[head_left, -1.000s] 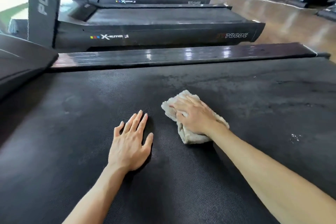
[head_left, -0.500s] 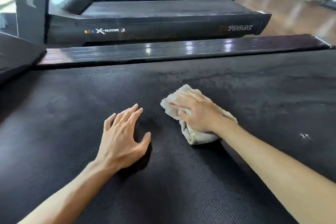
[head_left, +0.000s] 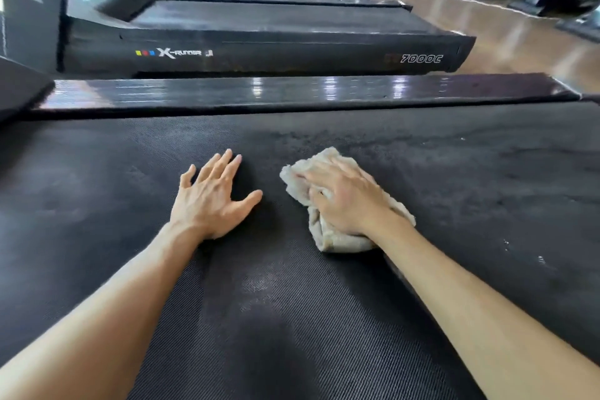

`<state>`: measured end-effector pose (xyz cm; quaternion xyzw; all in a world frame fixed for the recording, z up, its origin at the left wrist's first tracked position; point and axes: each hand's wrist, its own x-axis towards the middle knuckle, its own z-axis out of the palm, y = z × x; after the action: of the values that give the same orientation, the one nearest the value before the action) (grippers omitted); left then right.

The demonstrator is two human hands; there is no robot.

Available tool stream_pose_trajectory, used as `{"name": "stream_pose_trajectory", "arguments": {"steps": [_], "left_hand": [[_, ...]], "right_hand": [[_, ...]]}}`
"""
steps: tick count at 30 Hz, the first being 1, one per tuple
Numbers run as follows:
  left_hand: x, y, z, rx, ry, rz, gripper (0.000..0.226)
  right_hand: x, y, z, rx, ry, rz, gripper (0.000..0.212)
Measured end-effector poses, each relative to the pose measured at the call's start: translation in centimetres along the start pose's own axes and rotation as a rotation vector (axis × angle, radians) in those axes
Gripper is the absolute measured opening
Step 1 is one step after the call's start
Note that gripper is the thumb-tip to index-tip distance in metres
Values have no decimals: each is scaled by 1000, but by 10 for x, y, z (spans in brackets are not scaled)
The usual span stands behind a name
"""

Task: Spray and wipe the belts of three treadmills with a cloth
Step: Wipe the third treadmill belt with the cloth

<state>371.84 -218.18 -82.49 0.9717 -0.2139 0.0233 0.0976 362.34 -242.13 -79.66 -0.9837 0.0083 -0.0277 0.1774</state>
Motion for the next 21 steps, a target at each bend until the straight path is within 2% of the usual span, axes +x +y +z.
{"name": "stream_pose_trajectory", "arguments": {"steps": [3, 5, 6, 8, 10, 11, 14, 16, 19, 21], "left_hand": [[-1, 1, -2, 15, 18, 3, 105], [-2, 1, -3, 20, 24, -10, 105], [-2, 2, -2, 18, 20, -12, 105], [1, 3, -2, 22, 11, 0, 106], [0, -1, -3, 19, 5, -7, 107], [0, -1, -3, 17, 1, 0, 107], [1, 0, -3, 27, 10, 10, 108], [0, 1, -3, 29, 20, 9, 109], [-1, 2, -2, 23, 20, -3, 107], [0, 1, -2, 31, 17, 3, 106]], "right_hand": [[26, 29, -5, -82, 40, 127, 44], [67, 18, 0, -120, 101, 219, 38], [83, 7, 5, -129, 97, 223, 36], [96, -13, 20, -118, 13, 100, 42], [75, -22, 23, -102, -84, -33, 50], [56, -14, 18, -77, -95, -39, 52], [13, 27, -7, -49, -24, 94, 44], [22, 39, -16, -104, 49, 197, 40], [72, 8, -12, -116, 95, 280, 34], [90, -17, 2, -50, 99, 193, 30]]}}
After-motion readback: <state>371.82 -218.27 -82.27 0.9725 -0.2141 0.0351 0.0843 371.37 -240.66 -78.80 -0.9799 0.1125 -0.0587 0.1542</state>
